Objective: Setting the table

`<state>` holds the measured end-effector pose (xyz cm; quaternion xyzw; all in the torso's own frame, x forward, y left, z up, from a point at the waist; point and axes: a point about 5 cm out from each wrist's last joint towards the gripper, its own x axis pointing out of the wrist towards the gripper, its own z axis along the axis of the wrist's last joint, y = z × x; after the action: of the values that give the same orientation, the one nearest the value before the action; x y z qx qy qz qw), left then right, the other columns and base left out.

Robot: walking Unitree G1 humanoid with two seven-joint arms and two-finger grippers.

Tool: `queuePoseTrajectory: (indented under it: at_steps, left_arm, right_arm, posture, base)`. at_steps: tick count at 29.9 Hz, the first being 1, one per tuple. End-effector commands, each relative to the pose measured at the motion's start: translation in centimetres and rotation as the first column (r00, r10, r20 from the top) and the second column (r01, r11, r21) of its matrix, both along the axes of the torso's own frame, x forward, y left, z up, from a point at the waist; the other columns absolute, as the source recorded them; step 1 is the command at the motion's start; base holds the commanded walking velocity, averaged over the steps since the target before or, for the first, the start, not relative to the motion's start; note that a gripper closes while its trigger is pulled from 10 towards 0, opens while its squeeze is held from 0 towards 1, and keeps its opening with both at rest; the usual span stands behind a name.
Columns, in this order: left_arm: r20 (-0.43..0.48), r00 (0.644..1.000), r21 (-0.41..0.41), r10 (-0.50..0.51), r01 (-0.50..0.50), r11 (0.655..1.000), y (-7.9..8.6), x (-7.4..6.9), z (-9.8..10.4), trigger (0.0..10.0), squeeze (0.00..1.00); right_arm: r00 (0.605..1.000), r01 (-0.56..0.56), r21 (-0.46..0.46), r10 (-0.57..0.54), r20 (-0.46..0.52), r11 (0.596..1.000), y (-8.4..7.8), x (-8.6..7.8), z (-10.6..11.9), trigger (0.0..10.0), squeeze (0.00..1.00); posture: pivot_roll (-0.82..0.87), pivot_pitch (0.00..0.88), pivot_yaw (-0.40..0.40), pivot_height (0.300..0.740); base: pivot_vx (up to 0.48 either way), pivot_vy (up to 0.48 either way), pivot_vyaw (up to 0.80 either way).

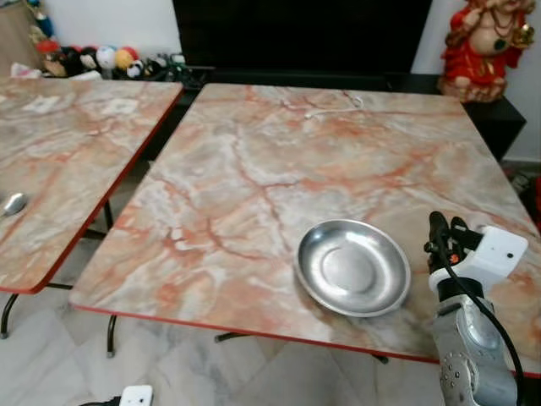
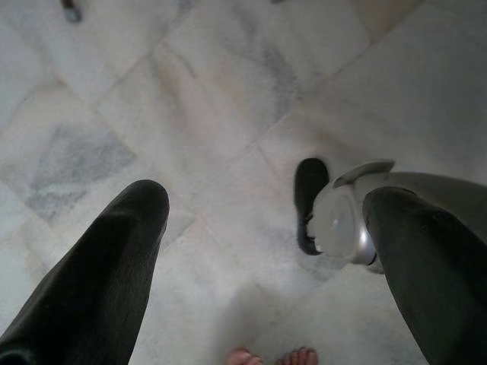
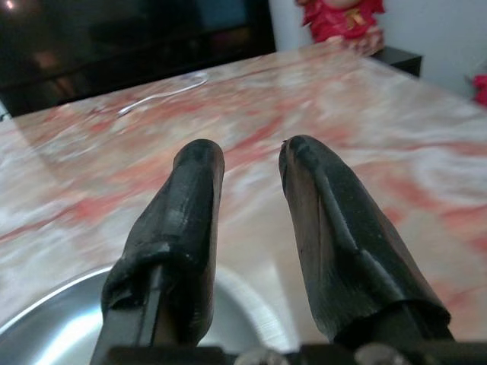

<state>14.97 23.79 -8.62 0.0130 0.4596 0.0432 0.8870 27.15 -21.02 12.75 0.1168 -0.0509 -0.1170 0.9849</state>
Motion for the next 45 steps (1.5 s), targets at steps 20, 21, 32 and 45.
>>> queuePoseTrajectory:
  at_steps: [20,21,32,45]
  left_arm:
    - [-0.007,1.000,0.030,0.007,-0.007,1.000,0.6,-0.1,0.1,10.0,0.00]
    - [-0.007,1.000,0.029,0.009,-0.009,1.000,0.6,-0.1,0.1,10.0,0.00]
    - [-0.005,1.000,0.024,0.030,-0.029,0.999,0.4,0.0,0.0,10.0,0.00]
    - [-0.002,0.999,0.013,0.037,-0.037,0.999,0.0,0.1,0.0,10.0,0.00]
  right_arm:
    - [0.997,-0.007,-0.060,0.012,0.073,0.998,1.1,0.8,0.3,10.0,0.00]
    - [0.997,-0.008,-0.061,0.013,0.072,0.998,1.1,0.8,0.3,10.0,0.00]
    - [0.994,-0.036,-0.088,0.045,0.104,0.996,1.8,1.1,0.9,10.0,0.00]
    - [0.991,-0.063,-0.120,0.076,0.114,0.991,2.3,1.1,0.9,10.0,0.00]
  posture:
    - [0.03,0.000,-0.010,0.740]
    - [0.03,0.000,-0.010,0.740]
    - [0.03,0.000,-0.021,0.740]
    - [0.03,0.002,-0.035,0.740]
  base:
    - [0.000,0.480,0.00]
    - [0.000,0.480,0.00]
    - [0.000,0.480,0.00]
    - [0.000,0.480,0.00]
